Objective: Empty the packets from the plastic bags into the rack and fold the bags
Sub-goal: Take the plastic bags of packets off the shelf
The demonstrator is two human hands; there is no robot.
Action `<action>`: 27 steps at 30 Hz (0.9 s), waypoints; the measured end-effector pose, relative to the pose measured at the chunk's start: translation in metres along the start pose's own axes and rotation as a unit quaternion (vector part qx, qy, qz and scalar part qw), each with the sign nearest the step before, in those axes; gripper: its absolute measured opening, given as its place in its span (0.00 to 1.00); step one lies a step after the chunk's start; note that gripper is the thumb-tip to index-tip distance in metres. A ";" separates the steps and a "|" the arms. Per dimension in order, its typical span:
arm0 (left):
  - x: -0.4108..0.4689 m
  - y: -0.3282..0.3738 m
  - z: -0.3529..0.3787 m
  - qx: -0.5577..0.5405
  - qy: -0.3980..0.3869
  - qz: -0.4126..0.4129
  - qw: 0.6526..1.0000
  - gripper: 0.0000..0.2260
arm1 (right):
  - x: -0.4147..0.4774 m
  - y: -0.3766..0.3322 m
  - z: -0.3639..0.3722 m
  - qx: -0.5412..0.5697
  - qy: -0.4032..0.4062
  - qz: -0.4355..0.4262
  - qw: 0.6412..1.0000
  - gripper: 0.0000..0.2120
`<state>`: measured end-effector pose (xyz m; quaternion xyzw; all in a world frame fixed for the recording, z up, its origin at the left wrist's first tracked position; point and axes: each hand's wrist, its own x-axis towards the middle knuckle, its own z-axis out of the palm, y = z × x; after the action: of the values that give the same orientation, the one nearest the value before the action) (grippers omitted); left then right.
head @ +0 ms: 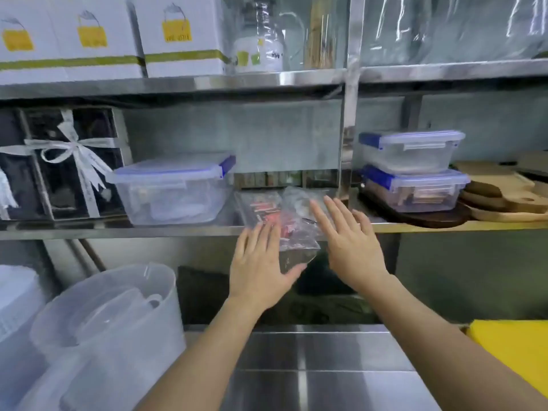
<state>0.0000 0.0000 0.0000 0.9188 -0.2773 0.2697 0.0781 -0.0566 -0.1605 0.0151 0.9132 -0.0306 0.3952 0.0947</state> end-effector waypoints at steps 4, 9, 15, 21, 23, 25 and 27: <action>0.003 0.005 0.036 0.045 0.098 -0.020 0.994 0.52 | 0.009 0.003 0.025 -0.015 0.025 0.024 0.999 0.42; 0.011 0.006 0.054 0.084 0.176 0.001 0.981 0.49 | 0.018 0.006 0.042 -0.067 0.060 0.011 0.996 0.27; 0.029 -0.009 0.036 0.088 0.286 0.061 0.952 0.08 | 0.022 0.004 0.038 -0.108 0.096 -0.015 0.989 0.10; 0.026 -0.030 0.019 0.049 0.272 0.106 0.955 0.04 | 0.030 0.006 0.026 -0.109 0.068 -0.009 0.992 0.08; 0.020 -0.034 0.013 0.043 0.246 0.110 0.962 0.07 | 0.027 0.005 0.024 -0.104 0.055 -0.013 0.993 0.08; 0.010 -0.038 0.004 0.035 0.226 0.110 0.967 0.09 | 0.019 0.004 0.020 -0.100 0.048 -0.017 0.994 0.09; -0.002 -0.041 -0.006 0.020 0.216 0.117 0.969 0.09 | 0.009 0.003 0.013 -0.097 0.046 -0.025 0.994 0.08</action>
<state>0.0187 0.0372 0.0041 0.8013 -0.3543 0.4743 0.0859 -0.0421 -0.1654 0.0133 0.8811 -0.0418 0.4294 0.1936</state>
